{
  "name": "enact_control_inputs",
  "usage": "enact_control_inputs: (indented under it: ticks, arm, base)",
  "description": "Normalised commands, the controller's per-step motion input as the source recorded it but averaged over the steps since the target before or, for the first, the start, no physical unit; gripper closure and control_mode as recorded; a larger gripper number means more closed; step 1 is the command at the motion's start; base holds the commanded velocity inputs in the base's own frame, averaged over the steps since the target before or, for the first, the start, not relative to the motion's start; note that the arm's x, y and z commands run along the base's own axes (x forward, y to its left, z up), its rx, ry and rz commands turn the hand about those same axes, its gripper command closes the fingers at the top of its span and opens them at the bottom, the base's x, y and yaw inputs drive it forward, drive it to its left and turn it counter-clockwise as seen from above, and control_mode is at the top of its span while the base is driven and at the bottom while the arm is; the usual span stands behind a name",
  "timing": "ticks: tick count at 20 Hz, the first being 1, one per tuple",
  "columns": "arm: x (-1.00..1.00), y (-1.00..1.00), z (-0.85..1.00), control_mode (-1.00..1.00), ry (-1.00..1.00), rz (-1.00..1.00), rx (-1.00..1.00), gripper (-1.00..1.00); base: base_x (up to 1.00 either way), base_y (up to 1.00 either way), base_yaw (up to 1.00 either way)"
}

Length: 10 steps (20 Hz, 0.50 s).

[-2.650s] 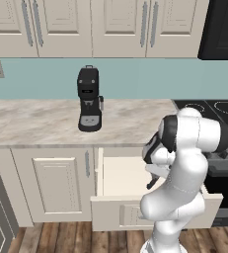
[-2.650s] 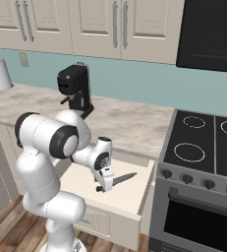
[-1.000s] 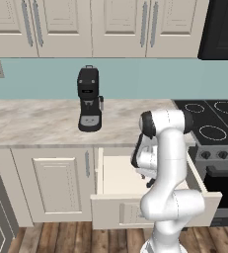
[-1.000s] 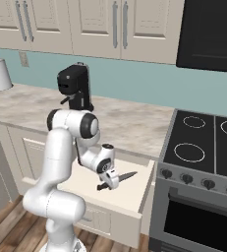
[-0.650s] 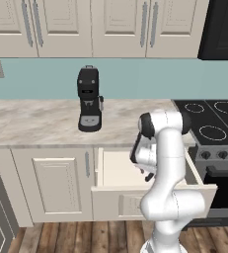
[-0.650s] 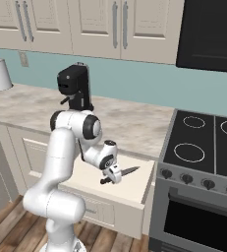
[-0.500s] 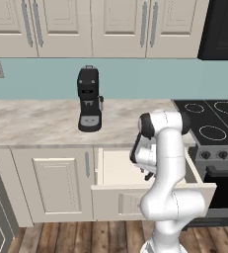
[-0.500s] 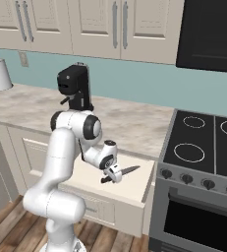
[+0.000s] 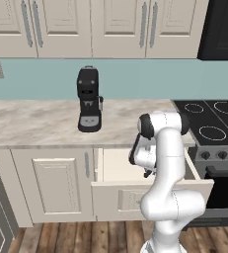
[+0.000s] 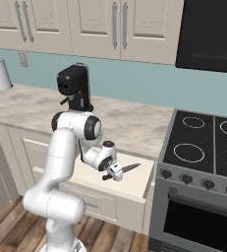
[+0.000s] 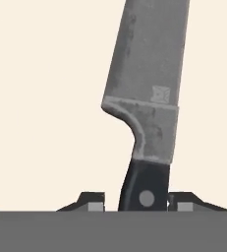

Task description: Pick up the knife from the drawer and place it on the cutting board. Then place the meat from the plate to the cutting board.

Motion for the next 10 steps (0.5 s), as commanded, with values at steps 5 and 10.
enact_control_inputs:
  ticks: [5,10]
  arm:
    - [-0.45,0.82,-0.18,-1.00,-0.05,0.00,-0.01,1.00]
    - [-0.27,0.77,-0.07,-1.00,0.00,0.02,0.02,1.00]
  base:
    - [0.00,0.00,0.00]
    - [0.00,0.00,0.00]
